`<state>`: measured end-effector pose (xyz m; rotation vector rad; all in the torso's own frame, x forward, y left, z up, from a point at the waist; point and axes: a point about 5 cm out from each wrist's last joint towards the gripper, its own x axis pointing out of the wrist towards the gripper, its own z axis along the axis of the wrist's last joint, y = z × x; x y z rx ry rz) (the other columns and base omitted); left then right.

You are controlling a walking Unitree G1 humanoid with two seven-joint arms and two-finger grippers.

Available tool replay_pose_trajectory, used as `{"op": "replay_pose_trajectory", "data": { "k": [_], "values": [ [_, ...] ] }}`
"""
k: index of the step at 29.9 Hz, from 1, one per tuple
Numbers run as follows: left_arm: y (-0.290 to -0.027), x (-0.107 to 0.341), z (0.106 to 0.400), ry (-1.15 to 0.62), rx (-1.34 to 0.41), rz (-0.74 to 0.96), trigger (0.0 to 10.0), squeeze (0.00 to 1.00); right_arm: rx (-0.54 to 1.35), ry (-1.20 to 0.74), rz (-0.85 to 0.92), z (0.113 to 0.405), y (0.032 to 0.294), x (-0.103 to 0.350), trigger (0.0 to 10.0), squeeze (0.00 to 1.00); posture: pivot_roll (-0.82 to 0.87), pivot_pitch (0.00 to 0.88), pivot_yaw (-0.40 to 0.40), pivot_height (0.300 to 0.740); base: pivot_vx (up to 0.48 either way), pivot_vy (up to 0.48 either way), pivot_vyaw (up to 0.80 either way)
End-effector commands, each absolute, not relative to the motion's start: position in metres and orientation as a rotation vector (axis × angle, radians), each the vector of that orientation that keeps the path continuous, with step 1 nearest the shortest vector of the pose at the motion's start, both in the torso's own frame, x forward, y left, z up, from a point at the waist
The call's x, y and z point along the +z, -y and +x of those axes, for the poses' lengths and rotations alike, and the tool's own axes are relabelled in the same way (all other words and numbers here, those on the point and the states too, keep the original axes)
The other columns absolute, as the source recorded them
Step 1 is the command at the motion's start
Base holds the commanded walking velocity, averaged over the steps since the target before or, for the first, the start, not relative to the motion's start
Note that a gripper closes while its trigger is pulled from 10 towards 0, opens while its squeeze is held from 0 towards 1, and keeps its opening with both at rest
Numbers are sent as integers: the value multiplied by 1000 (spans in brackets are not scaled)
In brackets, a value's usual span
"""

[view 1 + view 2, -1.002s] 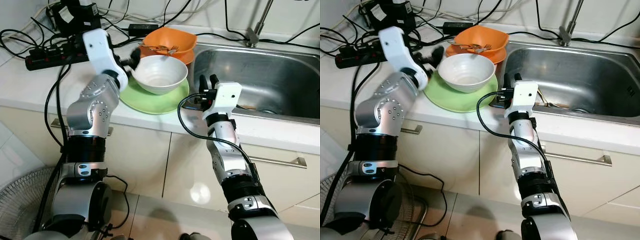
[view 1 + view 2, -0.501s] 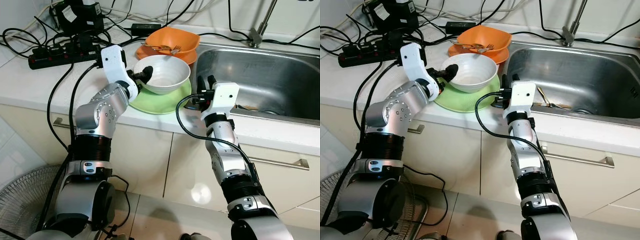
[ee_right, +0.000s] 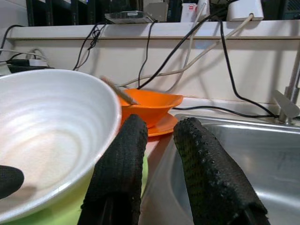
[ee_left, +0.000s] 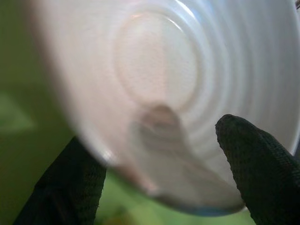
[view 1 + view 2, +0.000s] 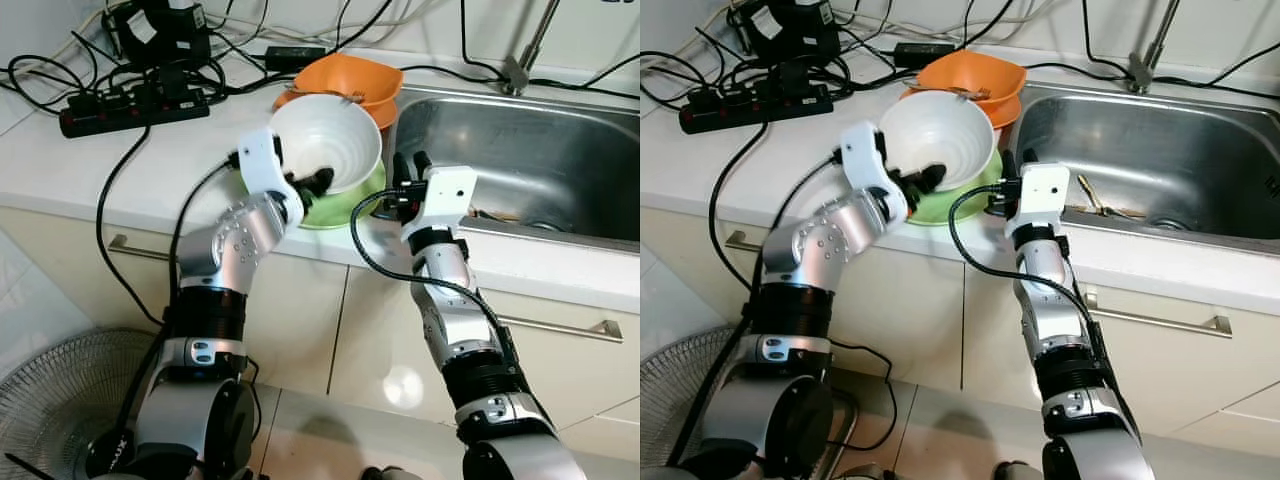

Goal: Kitchen organization

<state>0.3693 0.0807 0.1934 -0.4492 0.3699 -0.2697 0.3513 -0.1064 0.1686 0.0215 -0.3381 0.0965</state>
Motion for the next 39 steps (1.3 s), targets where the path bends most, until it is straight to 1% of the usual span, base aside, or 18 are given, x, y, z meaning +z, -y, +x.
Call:
{"op": "replay_pose_trajectory", "data": {
  "k": [1,2,3,14,24,39],
  "values": [
    [-80,190,367,-393,-258,-453,1490,0,95,334,20,351,108,169,10000,0,16,51,28,732,0,0,0],
    [-80,190,367,-393,-258,-453,1490,0,95,334,20,351,108,169,10000,0,16,51,28,732,0,0,0],
    [-80,189,366,-393,-252,-458,0,0,94,334,21,351,109,169,10000,0,16,51,28,732,0,0,0],
    [-88,189,361,-362,-186,-486,0,0,94,334,22,351,109,170,10000,0,20,48,23,732,0,0,0],
    [-93,190,359,-350,-163,-487,0,0,100,335,22,352,107,171,10000,0,22,37,21,732,0,0,0],
    [-93,192,359,-331,-159,-510,0,0,109,328,25,352,105,169,10000,0,21,26,22,732,0,0,0]
  ]
}}
